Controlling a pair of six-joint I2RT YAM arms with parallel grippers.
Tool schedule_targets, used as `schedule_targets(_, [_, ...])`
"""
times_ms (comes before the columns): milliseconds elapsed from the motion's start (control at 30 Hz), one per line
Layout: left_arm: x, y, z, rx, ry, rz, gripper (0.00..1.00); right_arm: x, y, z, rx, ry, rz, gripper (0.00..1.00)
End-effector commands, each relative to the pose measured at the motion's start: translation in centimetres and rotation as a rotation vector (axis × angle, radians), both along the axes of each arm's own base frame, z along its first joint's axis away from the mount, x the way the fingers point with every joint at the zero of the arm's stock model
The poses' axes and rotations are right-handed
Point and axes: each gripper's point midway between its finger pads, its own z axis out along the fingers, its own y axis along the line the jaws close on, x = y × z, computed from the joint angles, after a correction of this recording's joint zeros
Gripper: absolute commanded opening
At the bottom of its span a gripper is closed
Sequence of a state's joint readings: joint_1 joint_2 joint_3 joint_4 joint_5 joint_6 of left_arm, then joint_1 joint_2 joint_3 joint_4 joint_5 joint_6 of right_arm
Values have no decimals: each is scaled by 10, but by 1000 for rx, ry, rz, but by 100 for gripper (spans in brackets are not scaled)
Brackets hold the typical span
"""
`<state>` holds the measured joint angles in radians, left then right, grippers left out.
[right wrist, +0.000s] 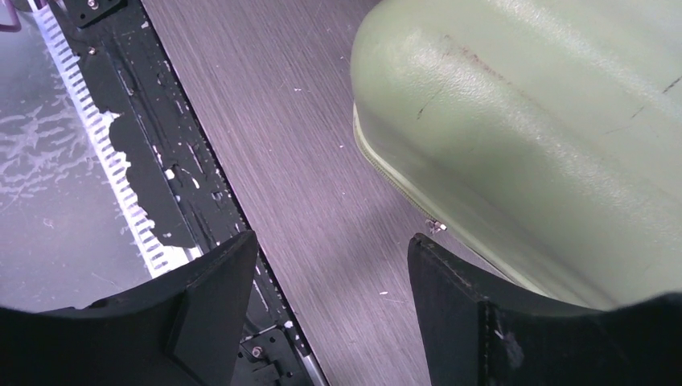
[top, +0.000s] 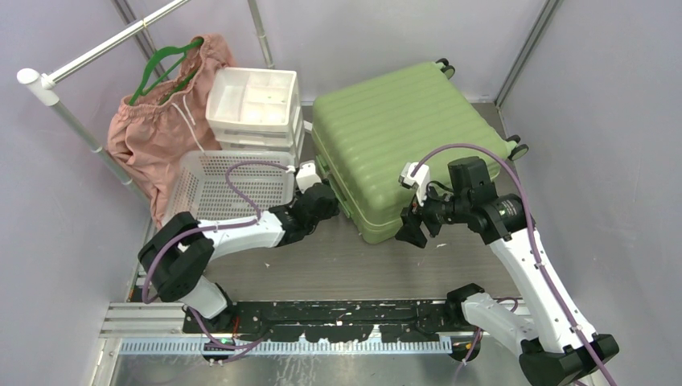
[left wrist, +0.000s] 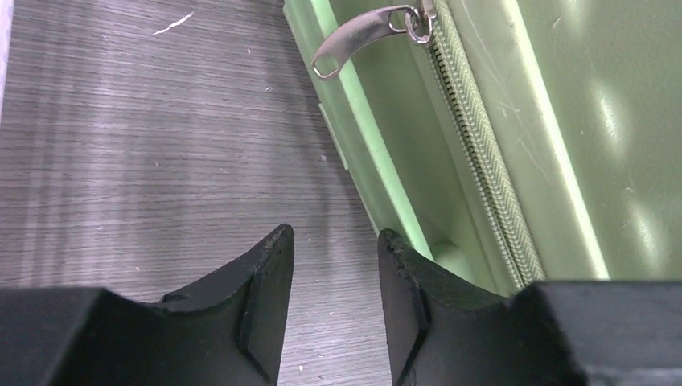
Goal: Open, take out, and arrange the luggage
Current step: Unzip the luggage at the center of the board.
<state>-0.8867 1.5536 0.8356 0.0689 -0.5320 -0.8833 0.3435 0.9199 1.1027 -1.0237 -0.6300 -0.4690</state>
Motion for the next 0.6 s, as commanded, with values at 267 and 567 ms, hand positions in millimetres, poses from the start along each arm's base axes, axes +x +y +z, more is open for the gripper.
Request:
schedule_targets(267, [7, -5, 53, -230, -98, 76, 37, -6, 2, 3, 30, -18, 28, 74])
schedule_targets(567, [23, -21, 38, -166, -32, 106, 46, -6, 2, 9, 36, -31, 24, 74])
